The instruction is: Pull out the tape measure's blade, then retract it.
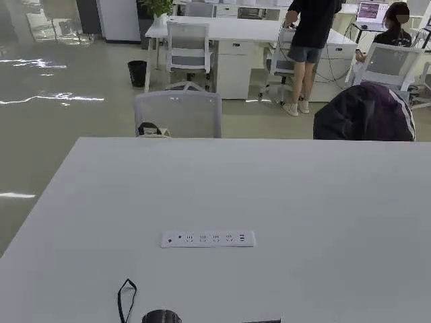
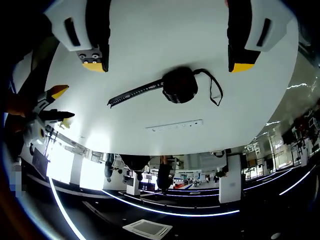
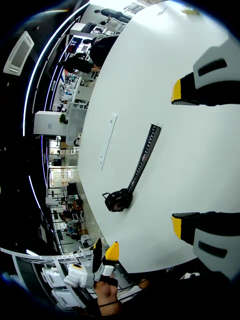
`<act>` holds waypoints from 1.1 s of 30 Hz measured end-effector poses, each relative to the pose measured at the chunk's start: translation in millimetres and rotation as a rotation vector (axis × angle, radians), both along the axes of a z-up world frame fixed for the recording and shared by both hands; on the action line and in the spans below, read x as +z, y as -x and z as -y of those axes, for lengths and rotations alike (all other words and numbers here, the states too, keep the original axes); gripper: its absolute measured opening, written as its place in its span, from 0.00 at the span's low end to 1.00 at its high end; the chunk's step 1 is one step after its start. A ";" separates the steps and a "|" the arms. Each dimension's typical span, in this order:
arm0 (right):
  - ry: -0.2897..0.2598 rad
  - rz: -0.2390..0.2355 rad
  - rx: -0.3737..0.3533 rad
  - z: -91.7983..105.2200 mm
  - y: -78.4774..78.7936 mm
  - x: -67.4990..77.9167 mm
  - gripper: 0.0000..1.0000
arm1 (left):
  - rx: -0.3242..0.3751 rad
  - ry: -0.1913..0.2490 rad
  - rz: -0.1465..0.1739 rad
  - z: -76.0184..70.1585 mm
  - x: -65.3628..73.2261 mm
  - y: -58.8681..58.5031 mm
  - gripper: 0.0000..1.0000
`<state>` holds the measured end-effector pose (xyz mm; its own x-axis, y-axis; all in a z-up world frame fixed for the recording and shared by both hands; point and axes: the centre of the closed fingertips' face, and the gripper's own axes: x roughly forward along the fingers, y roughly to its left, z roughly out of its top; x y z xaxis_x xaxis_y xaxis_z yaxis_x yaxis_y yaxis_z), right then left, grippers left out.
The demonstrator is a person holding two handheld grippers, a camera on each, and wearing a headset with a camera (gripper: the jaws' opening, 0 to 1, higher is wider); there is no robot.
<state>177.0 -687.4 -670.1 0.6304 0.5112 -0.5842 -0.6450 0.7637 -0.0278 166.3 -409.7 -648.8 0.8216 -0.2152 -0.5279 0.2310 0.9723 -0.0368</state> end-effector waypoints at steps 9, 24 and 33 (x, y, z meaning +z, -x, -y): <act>-0.001 0.012 0.018 -4.3 -5.4 -1.5 0.89 | 0.049 -0.039 -0.017 -1.6 -16.9 -17.8 0.96; 0.016 0.001 0.044 -11.7 -23.7 -15.8 0.89 | 0.144 -0.022 -0.031 0.4 -53.2 -54.2 0.90; 0.024 -0.023 0.088 -16.9 -34.2 -28.4 0.86 | 0.205 -0.010 -0.013 5.7 -60.8 -71.4 0.87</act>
<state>211.2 -670.5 -698.5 0.5698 0.5500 -0.6106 -0.7106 0.7030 -0.0298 237.7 -415.4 -709.7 0.8410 -0.0387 -0.5396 0.0275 0.9992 -0.0288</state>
